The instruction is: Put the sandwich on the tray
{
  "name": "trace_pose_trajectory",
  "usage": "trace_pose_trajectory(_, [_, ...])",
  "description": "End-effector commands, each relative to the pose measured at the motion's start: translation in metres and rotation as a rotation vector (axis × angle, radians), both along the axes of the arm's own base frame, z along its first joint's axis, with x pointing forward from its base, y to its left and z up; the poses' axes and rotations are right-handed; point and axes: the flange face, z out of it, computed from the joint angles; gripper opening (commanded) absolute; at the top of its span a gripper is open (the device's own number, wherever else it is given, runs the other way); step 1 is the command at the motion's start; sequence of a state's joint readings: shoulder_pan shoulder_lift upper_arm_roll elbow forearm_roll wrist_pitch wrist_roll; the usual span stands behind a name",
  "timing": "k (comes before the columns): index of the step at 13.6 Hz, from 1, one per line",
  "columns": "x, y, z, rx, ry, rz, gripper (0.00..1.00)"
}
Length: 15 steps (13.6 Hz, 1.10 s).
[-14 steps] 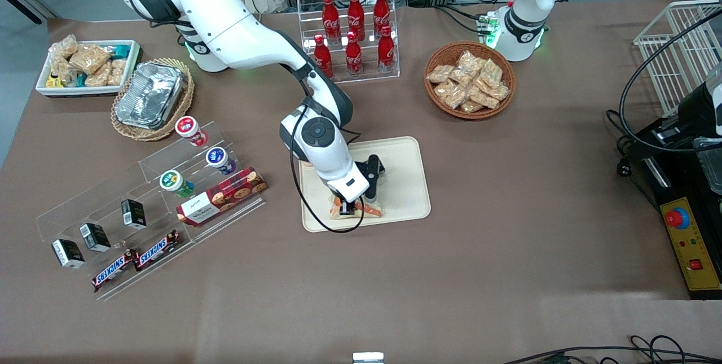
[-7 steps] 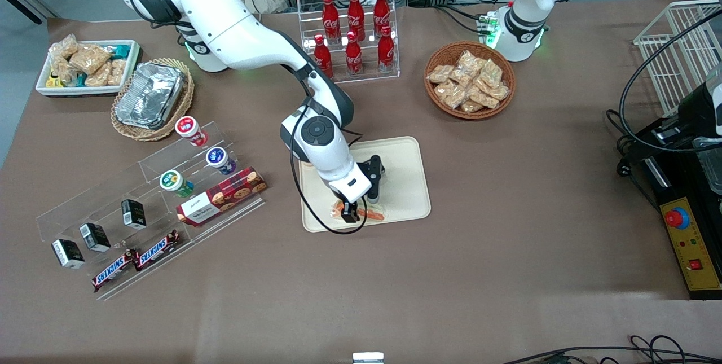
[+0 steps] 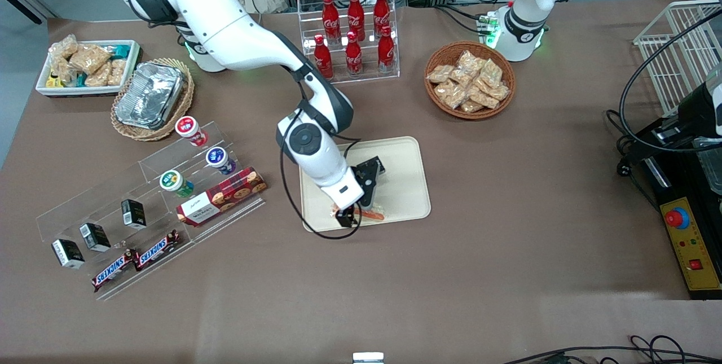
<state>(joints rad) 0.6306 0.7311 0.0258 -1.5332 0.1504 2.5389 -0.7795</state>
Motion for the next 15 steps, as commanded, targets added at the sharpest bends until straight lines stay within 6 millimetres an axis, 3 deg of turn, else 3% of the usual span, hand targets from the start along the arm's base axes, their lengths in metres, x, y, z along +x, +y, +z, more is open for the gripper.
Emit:
trace_pose_trajectory(1, [0.006, -0.023, 0.062, 0.028, 0.070, -0.125, 0.99])
trace_pose_trajectory(5, [0.025, -0.086, 0.141, 0.032, 0.137, -0.332, 0.99])
trace_pose_trajectory(10, [0.019, -0.182, 0.249, -0.027, 0.188, -0.653, 0.99])
trace_pose_trajectory(13, [0.021, -0.277, 0.297, -0.013, 0.209, -0.810, 0.99])
trace_pose_trajectory(15, [0.012, -0.327, 0.321, -0.004, 0.257, -0.995, 1.00])
